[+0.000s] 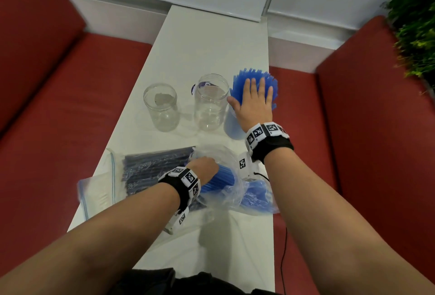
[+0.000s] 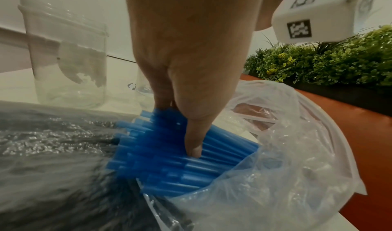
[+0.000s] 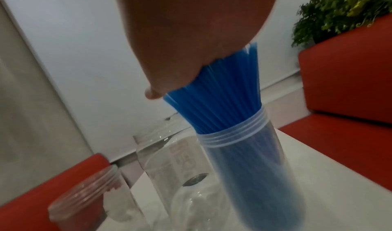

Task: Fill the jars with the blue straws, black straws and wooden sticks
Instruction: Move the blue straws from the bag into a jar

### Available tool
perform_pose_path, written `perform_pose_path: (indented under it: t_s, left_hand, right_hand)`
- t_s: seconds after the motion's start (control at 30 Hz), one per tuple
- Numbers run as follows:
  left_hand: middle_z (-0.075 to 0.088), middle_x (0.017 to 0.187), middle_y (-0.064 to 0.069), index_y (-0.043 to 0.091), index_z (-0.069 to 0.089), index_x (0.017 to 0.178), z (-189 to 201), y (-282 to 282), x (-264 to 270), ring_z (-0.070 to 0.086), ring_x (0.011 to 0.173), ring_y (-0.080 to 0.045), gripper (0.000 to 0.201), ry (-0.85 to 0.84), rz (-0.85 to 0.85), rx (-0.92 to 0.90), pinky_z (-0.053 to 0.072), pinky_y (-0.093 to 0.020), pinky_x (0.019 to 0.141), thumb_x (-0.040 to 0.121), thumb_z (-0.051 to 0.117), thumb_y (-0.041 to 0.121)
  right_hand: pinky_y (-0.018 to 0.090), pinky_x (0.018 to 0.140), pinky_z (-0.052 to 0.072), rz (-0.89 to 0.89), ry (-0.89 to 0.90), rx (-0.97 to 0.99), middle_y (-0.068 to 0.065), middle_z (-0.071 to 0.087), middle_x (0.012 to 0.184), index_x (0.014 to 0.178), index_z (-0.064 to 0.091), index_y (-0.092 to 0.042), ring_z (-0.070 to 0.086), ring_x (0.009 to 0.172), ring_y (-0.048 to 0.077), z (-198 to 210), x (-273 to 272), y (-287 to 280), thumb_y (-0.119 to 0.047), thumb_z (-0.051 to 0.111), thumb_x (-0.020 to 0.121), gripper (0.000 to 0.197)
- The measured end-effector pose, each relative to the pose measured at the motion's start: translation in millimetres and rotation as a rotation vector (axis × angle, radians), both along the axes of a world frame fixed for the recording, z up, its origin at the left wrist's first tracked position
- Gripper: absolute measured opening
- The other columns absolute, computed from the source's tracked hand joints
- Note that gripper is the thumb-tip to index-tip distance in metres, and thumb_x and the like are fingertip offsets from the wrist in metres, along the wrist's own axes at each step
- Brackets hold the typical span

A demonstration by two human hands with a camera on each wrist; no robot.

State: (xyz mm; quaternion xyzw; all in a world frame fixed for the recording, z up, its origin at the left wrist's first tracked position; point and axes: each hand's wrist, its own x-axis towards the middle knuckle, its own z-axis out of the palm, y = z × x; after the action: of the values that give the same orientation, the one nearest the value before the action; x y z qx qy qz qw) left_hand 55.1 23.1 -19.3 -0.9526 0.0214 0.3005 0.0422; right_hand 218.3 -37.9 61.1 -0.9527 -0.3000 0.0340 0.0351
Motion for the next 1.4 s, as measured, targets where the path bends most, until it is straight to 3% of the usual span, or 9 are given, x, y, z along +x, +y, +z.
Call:
perform_pose_path:
  t_s: [0.27, 0.53, 0.7, 0.83, 0.97, 1.0, 1.1, 1.2, 1.4]
  left_hand:
    - [0.064, 0.121, -0.012, 0.003, 0.060, 0.120, 10.4, -0.3, -1.9, 0.063, 0.111, -0.027, 0.025, -0.007, -0.021, 0.038, 0.050, -0.033, 0.096, 0.100, 0.044, 0.002]
    - [0.062, 0.126, -0.014, 0.002, 0.060, 0.124, 33.6, 4.4, -8.1, 0.061, 0.115, -0.031, 0.029, 0.068, 0.138, 0.052, 0.050, -0.038, 0.096, 0.100, 0.044, 0.004]
    - [0.062, 0.127, -0.005, 0.011, 0.061, 0.125, 68.9, 4.1, -11.7, 0.059, 0.116, -0.025, 0.030, 0.034, 0.174, 0.119, 0.046, -0.034, 0.091, 0.101, 0.043, 0.013]
    - [0.062, 0.123, -0.004, 0.009, 0.062, 0.122, 109.3, 3.4, -13.4, 0.058, 0.115, -0.023, 0.028, 0.026, 0.154, 0.128, 0.045, -0.035, 0.091, 0.099, 0.046, 0.012]
    - [0.065, 0.113, -0.004, 0.006, 0.065, 0.115, 151.7, -4.4, -15.7, 0.063, 0.103, -0.023, 0.025, -0.085, 0.153, 0.093, 0.047, -0.022, 0.076, 0.097, 0.052, 0.016]
    - [0.066, 0.099, -0.002, 0.006, 0.067, 0.110, 164.2, -7.1, -16.3, 0.065, 0.088, -0.021, 0.023, -0.136, 0.173, 0.051, 0.045, -0.020, 0.063, 0.095, 0.055, 0.020]
    - [0.053, 0.065, 0.005, 0.015, 0.064, 0.079, 205.5, -10.8, -15.6, 0.048, 0.053, -0.012, 0.034, -0.301, 0.040, 0.053, 0.030, -0.026, 0.045, 0.091, 0.057, 0.046]
    - [0.057, 0.065, 0.003, 0.016, 0.060, 0.069, 223.5, -9.1, -12.1, 0.056, 0.060, -0.017, 0.056, -0.543, -0.035, -0.019, 0.034, -0.029, 0.049, 0.095, 0.039, 0.061]
    - [0.069, 0.104, 0.005, 0.018, 0.069, 0.106, 231.3, 1.1, -16.8, 0.062, 0.097, -0.013, 0.040, -1.009, -0.158, -0.505, 0.047, -0.033, 0.090, 0.102, 0.040, 0.045]
  right_hand:
    - [0.052, 0.124, -0.010, -0.068, 0.029, 0.093, 0.018, -0.002, 0.168, 0.161, 0.005, -0.012, -0.012, 0.155, 0.035, -0.1, -2.3, -6.8, -0.065, 0.023, 0.101, 0.083]
    - [0.040, 0.127, 0.011, 0.101, 0.002, 0.883, 0.006, 0.031, 0.163, 0.155, 0.036, -0.016, 0.016, 0.155, 0.021, 2.5, -50.3, -35.2, -0.022, 0.045, 0.103, 0.053]
    - [0.039, 0.116, 0.039, 0.178, 0.658, 0.625, 0.005, 0.058, 0.141, 0.148, 0.043, -0.026, 0.052, 0.132, 0.014, -18.7, -91.6, -52.2, -0.012, 0.060, 0.088, 0.063]
    - [0.028, 0.102, 0.038, 0.246, 0.721, 0.293, 0.007, 0.053, 0.147, 0.148, 0.045, -0.020, 0.051, 0.132, 0.022, -39.0, -114.7, -53.2, -0.013, 0.071, 0.082, 0.071]
    - [0.028, 0.082, 0.040, 0.101, 0.687, 0.384, 0.001, 0.071, 0.089, 0.090, 0.074, -0.016, 0.061, 0.077, 0.009, -44.1, -130.7, -48.7, -0.026, 0.068, 0.090, 0.011]
    - [0.029, 0.078, 0.040, 0.067, 0.722, 0.459, -0.004, 0.067, 0.072, 0.072, 0.069, -0.019, 0.056, 0.063, 0.005, -40.5, -133.8, -47.7, -0.029, 0.066, 0.090, 0.020]
    - [0.030, 0.070, 0.046, 0.062, 0.866, 0.735, -0.008, 0.062, 0.052, 0.070, 0.061, -0.027, 0.056, 0.053, 0.005, -20.0, -144.6, -43.8, -0.040, 0.063, 0.078, 0.015]
    - [0.036, 0.072, 0.050, 0.031, 0.893, 0.856, 0.001, 0.060, 0.050, 0.058, 0.057, -0.015, 0.057, 0.052, 0.015, -0.6, -143.9, -37.1, -0.056, 0.067, 0.071, 0.044]
    - [0.028, 0.049, 0.036, 0.033, 0.943, 1.048, -0.005, 0.041, 0.041, 0.062, 0.045, -0.012, 0.036, 0.038, 0.012, 34.9, -130.2, -31.7, -0.001, 0.054, 0.097, 0.038]
